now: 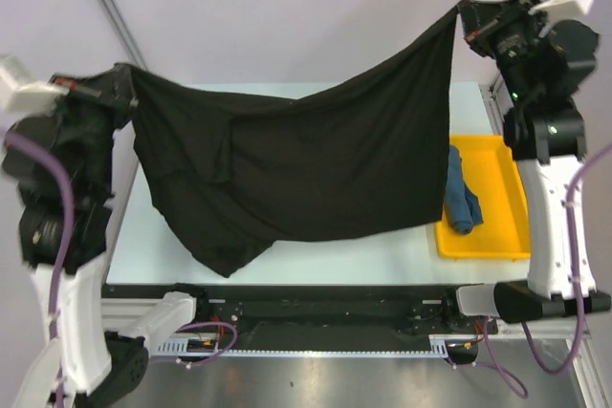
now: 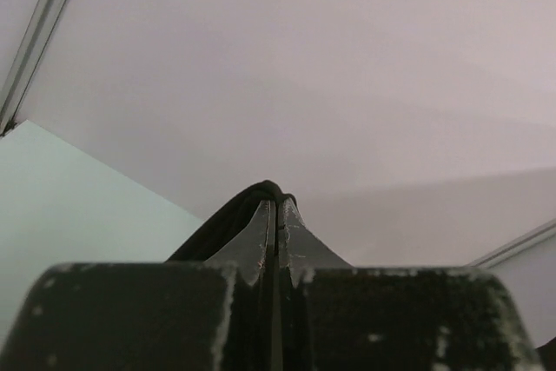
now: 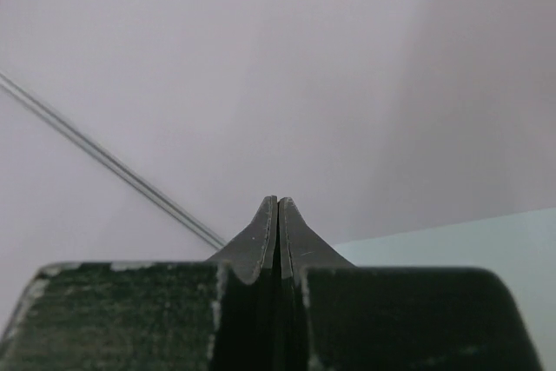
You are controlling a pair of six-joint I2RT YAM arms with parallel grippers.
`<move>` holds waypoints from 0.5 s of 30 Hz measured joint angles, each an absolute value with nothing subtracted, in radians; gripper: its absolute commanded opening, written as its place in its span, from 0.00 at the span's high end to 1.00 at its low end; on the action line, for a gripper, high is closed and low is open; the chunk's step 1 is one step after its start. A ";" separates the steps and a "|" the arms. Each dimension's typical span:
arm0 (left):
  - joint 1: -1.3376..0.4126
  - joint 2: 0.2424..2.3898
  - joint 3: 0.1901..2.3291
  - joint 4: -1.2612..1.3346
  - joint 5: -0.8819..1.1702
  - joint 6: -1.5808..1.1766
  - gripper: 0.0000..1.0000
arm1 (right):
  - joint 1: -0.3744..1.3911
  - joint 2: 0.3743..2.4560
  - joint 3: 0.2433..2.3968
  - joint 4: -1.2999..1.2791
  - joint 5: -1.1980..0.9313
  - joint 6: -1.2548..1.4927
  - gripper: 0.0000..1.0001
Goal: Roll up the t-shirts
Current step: Flatten out the T-shirt at the center of the board.
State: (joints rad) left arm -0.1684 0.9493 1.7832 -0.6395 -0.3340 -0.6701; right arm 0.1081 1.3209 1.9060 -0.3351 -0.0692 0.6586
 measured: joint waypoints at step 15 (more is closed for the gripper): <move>0.018 1.693 2.364 -0.543 -0.081 -0.696 1.00 | 0.005 1.889 2.362 -0.397 -0.144 0.722 1.00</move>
